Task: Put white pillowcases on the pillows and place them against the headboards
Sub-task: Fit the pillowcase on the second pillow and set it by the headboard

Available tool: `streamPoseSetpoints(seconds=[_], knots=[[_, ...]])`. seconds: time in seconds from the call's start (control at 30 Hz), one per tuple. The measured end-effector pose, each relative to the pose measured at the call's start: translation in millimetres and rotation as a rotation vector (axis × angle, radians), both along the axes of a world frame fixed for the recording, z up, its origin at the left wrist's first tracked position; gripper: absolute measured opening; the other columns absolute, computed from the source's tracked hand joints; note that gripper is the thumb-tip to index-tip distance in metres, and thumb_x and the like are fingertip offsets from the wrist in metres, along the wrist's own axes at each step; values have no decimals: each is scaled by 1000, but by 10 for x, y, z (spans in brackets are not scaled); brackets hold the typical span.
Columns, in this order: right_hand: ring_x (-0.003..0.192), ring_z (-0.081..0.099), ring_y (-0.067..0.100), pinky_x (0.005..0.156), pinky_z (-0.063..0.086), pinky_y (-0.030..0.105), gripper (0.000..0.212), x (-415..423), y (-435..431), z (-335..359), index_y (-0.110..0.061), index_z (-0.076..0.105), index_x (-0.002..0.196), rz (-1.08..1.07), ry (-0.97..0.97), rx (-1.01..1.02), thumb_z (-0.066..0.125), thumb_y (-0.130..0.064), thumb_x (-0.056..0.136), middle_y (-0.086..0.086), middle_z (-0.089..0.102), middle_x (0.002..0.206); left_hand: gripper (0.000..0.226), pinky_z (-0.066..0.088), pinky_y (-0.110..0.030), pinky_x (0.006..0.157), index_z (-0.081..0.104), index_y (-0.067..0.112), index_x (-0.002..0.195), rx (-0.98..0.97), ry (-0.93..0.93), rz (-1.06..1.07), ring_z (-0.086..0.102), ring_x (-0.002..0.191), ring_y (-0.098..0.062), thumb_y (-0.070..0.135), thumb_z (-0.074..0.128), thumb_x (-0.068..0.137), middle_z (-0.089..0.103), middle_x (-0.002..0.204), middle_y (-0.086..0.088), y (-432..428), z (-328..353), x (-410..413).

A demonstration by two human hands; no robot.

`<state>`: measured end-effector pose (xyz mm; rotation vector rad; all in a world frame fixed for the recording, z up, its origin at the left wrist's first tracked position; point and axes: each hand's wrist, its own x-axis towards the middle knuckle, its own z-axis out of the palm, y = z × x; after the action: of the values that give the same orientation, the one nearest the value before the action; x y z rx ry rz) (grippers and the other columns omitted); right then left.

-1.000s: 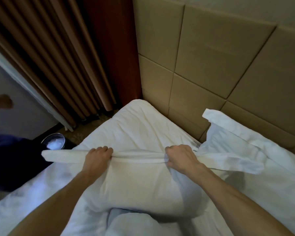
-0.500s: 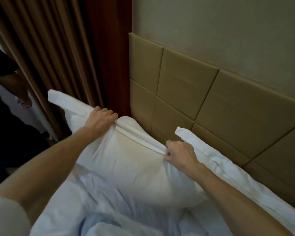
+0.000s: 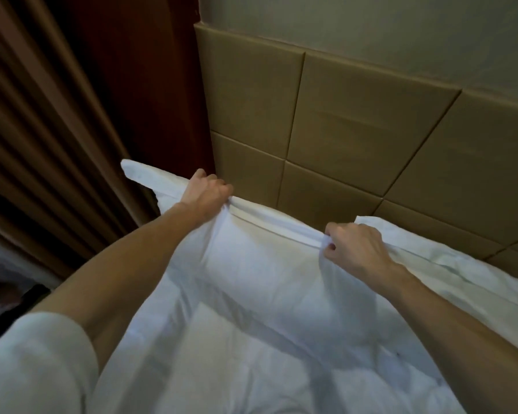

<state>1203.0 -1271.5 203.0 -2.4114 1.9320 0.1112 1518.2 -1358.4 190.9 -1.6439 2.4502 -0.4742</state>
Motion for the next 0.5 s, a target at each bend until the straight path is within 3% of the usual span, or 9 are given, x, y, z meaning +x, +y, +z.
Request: streamPoseSetpoints(seconds=[0.07, 0.13, 0.3, 0.5], knots=[[59, 46, 9, 51, 32, 22, 10, 184, -77, 8, -23, 52, 91, -25, 71, 3, 55, -32, 94, -5, 56, 76, 15, 37, -37, 86, 65, 27, 98, 35, -2, -18, 59, 93, -20, 18, 63, 86, 69, 93, 4, -190, -26, 117], [58, 43, 9, 49, 25, 24, 10, 328, -153, 26, -23, 49, 88, -52, 124, 10, 53, -30, 94, -5, 53, 74, 16, 38, -39, 89, 66, 27, 100, 38, -13, -45, 58, 93, -20, 18, 65, 86, 70, 93, 4, -338, -59, 198], [62, 55, 16, 59, 48, 32, 6, 567, -544, 25, -22, 53, 86, -102, 167, -32, 55, -25, 90, -5, 56, 71, 20, 39, -40, 96, 65, 25, 108, -2, 25, -60, 54, 101, -21, 22, 66, 88, 70, 99, 0, -742, -95, 422], [66, 57, 15, 64, 53, 32, 3, 680, -1004, -183, -22, 55, 91, -153, 213, -3, 56, -25, 92, -5, 58, 74, 33, 39, -42, 101, 60, 21, 117, -29, 98, -69, 51, 109, -25, 23, 70, 86, 65, 110, -4, -1077, -540, 486]])
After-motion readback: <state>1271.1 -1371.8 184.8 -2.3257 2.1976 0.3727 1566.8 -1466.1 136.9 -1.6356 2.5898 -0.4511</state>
